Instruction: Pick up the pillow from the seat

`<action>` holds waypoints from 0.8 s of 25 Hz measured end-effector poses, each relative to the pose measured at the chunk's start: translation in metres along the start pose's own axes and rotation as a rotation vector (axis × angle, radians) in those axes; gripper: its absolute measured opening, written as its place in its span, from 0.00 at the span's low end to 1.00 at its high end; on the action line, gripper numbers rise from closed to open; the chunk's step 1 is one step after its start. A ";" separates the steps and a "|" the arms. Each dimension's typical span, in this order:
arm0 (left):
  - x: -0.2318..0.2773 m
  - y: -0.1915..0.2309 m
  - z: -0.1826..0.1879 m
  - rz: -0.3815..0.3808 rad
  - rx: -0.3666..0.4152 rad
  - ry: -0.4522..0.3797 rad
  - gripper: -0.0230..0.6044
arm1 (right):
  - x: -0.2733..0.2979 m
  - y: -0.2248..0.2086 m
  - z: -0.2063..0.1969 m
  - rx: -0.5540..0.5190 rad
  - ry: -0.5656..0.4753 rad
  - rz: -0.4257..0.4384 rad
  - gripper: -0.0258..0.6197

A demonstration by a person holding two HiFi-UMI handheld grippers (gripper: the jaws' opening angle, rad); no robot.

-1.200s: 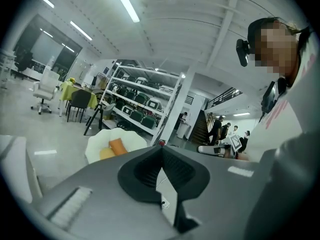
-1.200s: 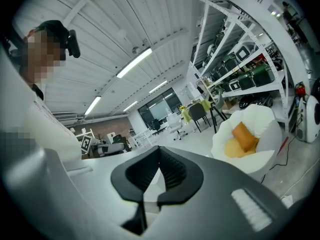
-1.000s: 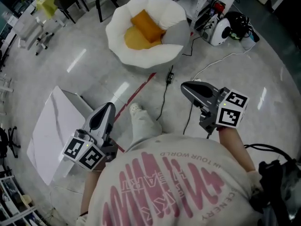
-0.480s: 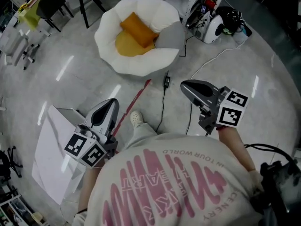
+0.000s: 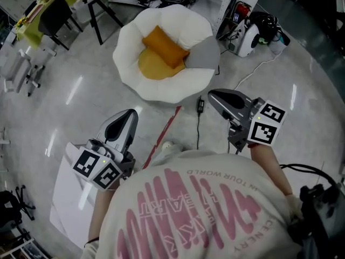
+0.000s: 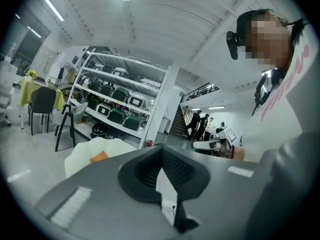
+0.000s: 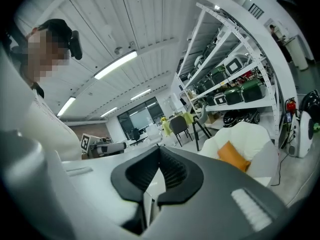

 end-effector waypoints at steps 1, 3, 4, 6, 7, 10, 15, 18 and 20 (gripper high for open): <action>0.002 0.009 0.004 -0.004 0.000 0.000 0.06 | 0.008 -0.002 0.002 -0.001 -0.012 -0.010 0.05; 0.004 0.027 0.012 -0.012 -0.002 -0.003 0.06 | 0.025 -0.004 0.005 0.000 -0.033 -0.025 0.05; 0.004 0.036 0.015 -0.015 -0.003 -0.006 0.06 | 0.033 -0.004 0.005 0.003 -0.039 -0.030 0.05; 0.003 0.051 0.021 -0.014 -0.008 -0.012 0.06 | 0.050 -0.005 0.005 0.014 -0.044 -0.035 0.05; 0.002 0.059 0.021 -0.007 -0.016 -0.013 0.06 | 0.058 -0.006 0.005 0.018 -0.044 -0.035 0.05; 0.001 0.081 0.016 0.020 -0.073 -0.001 0.06 | 0.081 -0.005 0.002 0.013 -0.032 -0.025 0.05; 0.002 0.101 0.013 0.021 -0.100 -0.006 0.06 | 0.111 0.001 -0.004 0.004 -0.008 -0.015 0.05; 0.001 0.107 0.014 0.007 -0.106 -0.003 0.06 | 0.115 0.005 -0.004 -0.009 0.002 -0.026 0.05; -0.001 0.110 0.014 0.007 -0.112 -0.004 0.06 | 0.114 0.004 -0.002 -0.007 0.005 -0.043 0.05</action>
Point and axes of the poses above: the fingertips, and each gripper's own axes: x forward along the fingers, y to its left, z out of its top, the point moved 8 cm from there along -x, backward along the fingers, and after that the axes turned 15 degrees about -y, right-handed, at the moved point
